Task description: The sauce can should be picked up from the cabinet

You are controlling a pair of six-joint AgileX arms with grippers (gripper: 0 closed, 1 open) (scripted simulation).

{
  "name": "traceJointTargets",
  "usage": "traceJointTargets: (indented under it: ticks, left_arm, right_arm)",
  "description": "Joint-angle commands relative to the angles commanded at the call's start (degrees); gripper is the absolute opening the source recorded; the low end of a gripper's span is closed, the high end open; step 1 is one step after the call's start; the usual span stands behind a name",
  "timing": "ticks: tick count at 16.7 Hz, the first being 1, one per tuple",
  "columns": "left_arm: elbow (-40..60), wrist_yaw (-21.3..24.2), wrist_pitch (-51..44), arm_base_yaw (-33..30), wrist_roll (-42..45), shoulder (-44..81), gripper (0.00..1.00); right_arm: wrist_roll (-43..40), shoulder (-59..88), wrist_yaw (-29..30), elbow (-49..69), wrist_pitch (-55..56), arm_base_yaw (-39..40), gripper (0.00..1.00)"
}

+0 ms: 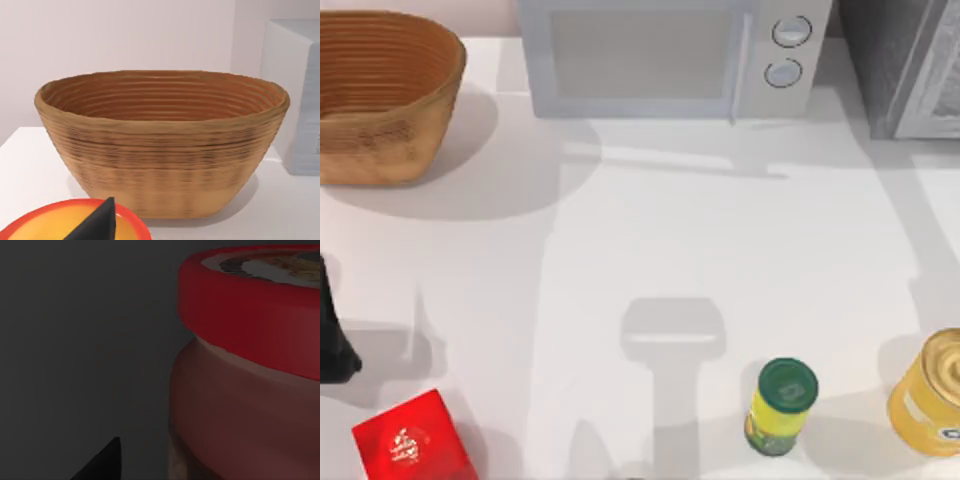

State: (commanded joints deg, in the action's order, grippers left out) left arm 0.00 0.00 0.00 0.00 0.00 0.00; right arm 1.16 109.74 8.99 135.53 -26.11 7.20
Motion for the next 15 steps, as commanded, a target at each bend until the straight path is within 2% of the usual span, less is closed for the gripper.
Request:
traceJointTargets:
  ticks: [11, 15]
  left_arm:
    - [0.00, 0.00, 0.00, 0.00, 0.00, 0.00, 1.00]
    - [0.00, 0.00, 0.00, 0.00, 0.00, 0.00, 1.00]
  right_arm:
    - [0.00, 0.00, 0.00, 0.00, 0.00, 0.00, 0.02]
    - [0.00, 0.00, 0.00, 0.00, 0.00, 0.00, 0.00]
